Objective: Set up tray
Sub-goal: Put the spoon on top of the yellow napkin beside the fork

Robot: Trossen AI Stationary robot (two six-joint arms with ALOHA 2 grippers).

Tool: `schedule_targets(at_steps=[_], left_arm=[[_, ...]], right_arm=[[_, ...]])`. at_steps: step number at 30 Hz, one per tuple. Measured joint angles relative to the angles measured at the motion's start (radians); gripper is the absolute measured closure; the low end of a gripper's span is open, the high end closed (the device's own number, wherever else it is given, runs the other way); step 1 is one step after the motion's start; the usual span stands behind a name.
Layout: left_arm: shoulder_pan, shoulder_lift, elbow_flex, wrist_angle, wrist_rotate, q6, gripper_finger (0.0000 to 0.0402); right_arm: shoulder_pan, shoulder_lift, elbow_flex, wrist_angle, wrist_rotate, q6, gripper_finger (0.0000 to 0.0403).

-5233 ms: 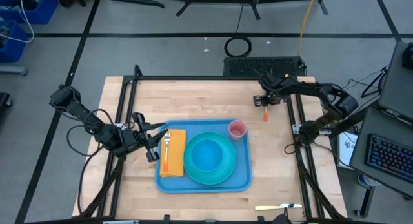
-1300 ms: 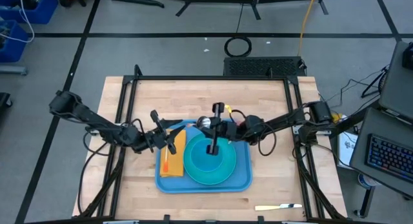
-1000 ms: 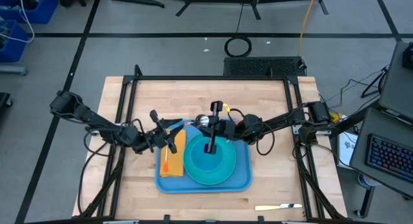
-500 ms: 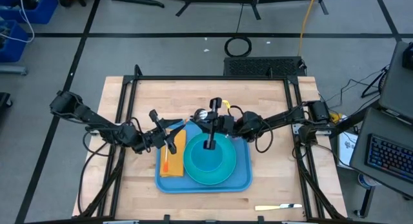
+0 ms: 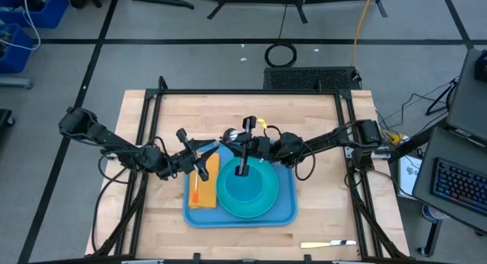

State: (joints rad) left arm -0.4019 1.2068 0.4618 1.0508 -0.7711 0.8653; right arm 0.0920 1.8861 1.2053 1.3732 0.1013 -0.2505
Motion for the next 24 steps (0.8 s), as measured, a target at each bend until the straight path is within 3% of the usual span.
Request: schedule_targets(at_steps=[16,19,24], left_arm=[[0.003,0.0,0.0,-0.002,-0.067,-0.005,0.0291],[0.003,0.0,0.0,-0.002,-0.072,-0.009,0.0312],[0.003,-0.003,0.0,0.004,-0.112,-0.022,0.0386]], right_arm=[[0.001,0.022,0.042,-0.06,0.033,-0.019,0.0401],[0.001,0.022,0.042,-0.066,0.029,-0.024,0.0401],[0.002,0.022,0.04,-0.069,0.029,-0.032,0.0401]])
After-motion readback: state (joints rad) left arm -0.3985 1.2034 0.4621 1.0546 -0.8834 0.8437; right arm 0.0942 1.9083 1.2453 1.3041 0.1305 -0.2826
